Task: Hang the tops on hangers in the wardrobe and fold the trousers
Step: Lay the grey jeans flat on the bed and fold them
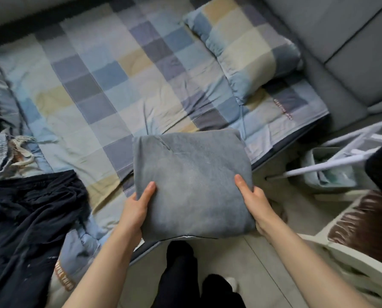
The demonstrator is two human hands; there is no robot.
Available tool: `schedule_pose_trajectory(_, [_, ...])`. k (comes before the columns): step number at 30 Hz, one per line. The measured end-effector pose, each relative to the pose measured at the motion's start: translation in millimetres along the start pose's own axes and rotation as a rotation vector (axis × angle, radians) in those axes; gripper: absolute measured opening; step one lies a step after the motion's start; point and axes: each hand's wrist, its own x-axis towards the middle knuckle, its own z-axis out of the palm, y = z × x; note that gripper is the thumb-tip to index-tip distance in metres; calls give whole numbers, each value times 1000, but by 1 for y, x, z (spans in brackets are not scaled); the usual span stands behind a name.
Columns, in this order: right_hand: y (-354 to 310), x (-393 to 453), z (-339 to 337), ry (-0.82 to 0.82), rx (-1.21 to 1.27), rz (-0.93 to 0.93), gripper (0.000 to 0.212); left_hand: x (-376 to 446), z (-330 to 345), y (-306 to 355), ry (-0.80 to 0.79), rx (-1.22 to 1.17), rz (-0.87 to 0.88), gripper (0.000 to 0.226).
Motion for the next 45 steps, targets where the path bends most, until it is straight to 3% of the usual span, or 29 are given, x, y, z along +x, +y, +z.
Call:
schedule_pose_trajectory(5, [13, -71, -108, 239, 95, -88, 34, -71, 84, -5, -118, 140, -3, 72])
schedule_pose_trajectory(8, [21, -125, -175, 296, 126, -152, 50, -123, 132, -17, -201, 190, 20, 84])
schedule_pose_trajectory(14, [47, -245, -299, 470, 226, -350, 56, -240, 228, -48, -371, 267, 151, 78])
schedule_pose_trajectory(20, [96, -334, -377, 692, 403, -370, 45, -318, 308, -76, -641, 406, 184, 66])
schedule_pose_trajectory(23, [123, -366, -386, 829, 511, -384, 27, -337, 337, -85, -820, 488, 125, 38])
schedule_pose_trajectory(25, [143, -388, -389, 910, 618, -357, 27, -350, 358, -96, -921, 561, 87, 33])
schedule_pose_trajectory(33, [212, -455, -356, 1286, 926, -194, 54, -402, 421, -147, -1291, 948, -46, 48])
schedule_pose_trajectory(37, [239, -479, -322, 1488, 1039, -17, 31, -429, 435, -185, -1409, 1134, -77, 52])
schedule_pose_trajectory(42, [282, -509, -285, 1638, 1259, 117, 68, -469, 432, -242, -1538, 1363, -146, 68])
schedule_pose_trajectory(45, [306, -529, -270, 1688, 1321, 160, 74, -491, 425, -280, -1572, 1445, -217, 58])
